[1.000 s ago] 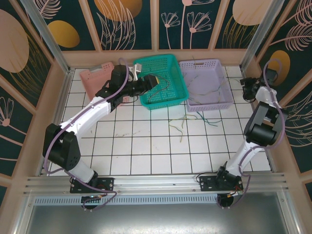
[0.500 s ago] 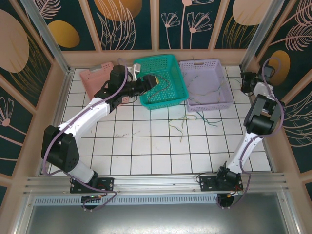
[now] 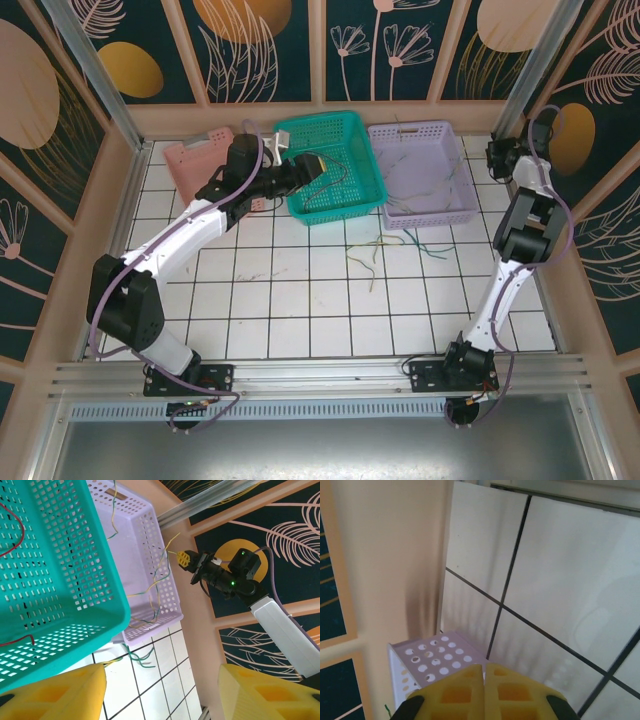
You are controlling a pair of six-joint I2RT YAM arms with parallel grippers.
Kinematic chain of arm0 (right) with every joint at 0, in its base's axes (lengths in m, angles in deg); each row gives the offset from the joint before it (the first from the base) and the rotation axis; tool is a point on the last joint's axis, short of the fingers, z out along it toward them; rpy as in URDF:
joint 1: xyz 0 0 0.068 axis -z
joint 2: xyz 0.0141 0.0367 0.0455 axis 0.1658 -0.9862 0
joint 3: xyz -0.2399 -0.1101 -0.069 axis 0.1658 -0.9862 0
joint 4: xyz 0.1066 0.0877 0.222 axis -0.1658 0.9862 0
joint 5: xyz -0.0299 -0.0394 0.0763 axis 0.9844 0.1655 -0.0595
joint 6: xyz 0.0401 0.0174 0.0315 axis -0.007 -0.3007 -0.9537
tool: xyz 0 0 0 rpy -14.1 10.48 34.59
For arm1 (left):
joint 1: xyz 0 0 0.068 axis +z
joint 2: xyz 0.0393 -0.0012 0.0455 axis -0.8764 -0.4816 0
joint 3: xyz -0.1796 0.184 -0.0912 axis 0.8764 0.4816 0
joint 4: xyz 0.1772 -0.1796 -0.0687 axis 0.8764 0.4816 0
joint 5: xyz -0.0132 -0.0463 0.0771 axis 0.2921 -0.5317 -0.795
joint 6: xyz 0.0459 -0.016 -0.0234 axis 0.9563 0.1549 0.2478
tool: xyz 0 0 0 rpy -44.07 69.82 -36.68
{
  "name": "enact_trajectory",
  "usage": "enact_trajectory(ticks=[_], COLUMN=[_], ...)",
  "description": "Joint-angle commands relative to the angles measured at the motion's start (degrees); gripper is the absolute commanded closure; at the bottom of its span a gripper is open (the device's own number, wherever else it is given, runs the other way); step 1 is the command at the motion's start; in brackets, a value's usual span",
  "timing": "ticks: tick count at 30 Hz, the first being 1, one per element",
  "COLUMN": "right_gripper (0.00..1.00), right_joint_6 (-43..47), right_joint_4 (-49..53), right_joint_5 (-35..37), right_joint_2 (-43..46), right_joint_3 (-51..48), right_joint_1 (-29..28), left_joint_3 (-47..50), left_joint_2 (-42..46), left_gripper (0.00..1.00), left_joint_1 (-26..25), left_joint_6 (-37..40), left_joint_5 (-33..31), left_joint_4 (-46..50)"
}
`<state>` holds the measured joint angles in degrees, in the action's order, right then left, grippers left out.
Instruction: Untangle the cables
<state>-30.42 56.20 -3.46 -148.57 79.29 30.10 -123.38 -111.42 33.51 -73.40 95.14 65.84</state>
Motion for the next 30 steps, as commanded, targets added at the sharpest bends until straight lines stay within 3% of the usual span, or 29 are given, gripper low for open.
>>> enact_trajectory(ticks=[1, 6, 12, 16, 30], right_gripper=[1.00, 1.00, 1.00, 1.00, 1.00], right_joint_6=[3.0, 6.2, 14.6, 21.0, 30.5], right_joint_4=[3.4, 6.2, 13.0, 14.9, 18.9], right_joint_5=[1.6, 2.8, 9.2, 14.0, 14.0], right_joint_2=[-3.0, -6.7, -8.8, -7.5, -10.5], right_joint_3=[5.5, 12.9, 21.1, 20.1, 24.5], right_joint_1=[-0.9, -2.7, -5.9, -8.1, -12.0], left_joint_3=[-1.0, -0.7, 0.2, 0.0, 1.7], left_joint_2=[-0.1, 0.5, 1.3, 1.2, 2.7], left_gripper=[0.38, 0.39, 0.40, 0.40, 0.41], left_joint_1=[0.3, 0.3, 0.3, 0.3, 0.3], left_joint_6=[-0.6, -0.5, -0.7, -0.6, -1.0], left_joint_5=[-0.9, -1.5, -2.2, -2.2, -2.3], left_joint_4=[-1.1, -0.2, 0.0, 0.0, -0.1])
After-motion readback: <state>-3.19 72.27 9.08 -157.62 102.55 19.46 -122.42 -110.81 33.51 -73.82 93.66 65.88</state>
